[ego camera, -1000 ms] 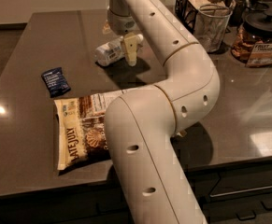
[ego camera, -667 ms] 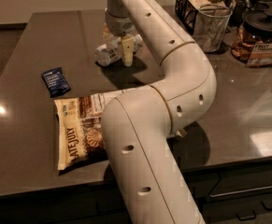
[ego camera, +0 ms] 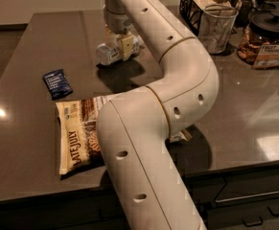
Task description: Place blue plastic bottle upright
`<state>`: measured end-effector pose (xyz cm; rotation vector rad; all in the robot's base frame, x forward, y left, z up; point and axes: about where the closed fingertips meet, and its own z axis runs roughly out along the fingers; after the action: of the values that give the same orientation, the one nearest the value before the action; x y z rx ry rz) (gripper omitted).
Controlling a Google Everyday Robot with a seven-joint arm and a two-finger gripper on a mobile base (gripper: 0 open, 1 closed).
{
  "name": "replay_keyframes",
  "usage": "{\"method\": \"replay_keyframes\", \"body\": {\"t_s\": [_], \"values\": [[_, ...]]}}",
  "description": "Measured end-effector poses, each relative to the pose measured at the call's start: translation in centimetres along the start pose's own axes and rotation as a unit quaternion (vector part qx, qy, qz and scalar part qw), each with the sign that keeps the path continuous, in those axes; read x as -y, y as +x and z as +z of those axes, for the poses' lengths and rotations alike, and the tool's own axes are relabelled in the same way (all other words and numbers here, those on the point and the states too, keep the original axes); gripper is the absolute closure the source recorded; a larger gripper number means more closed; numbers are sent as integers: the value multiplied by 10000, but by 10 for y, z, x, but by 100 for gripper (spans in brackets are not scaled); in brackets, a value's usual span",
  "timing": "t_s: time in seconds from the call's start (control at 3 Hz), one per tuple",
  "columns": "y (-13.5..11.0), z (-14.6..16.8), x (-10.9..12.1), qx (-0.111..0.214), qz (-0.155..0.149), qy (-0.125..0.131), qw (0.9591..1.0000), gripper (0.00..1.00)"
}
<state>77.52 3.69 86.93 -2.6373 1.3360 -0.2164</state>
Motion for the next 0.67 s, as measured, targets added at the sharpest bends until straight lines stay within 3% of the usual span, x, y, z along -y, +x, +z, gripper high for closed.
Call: {"method": "replay_keyframes", "body": {"t_s": [0.33,0.67], "values": [[-6,-20,8,-278,-488,34,9984,88],[-12,-42,22,-619,-1091,151,9920,100]]}}
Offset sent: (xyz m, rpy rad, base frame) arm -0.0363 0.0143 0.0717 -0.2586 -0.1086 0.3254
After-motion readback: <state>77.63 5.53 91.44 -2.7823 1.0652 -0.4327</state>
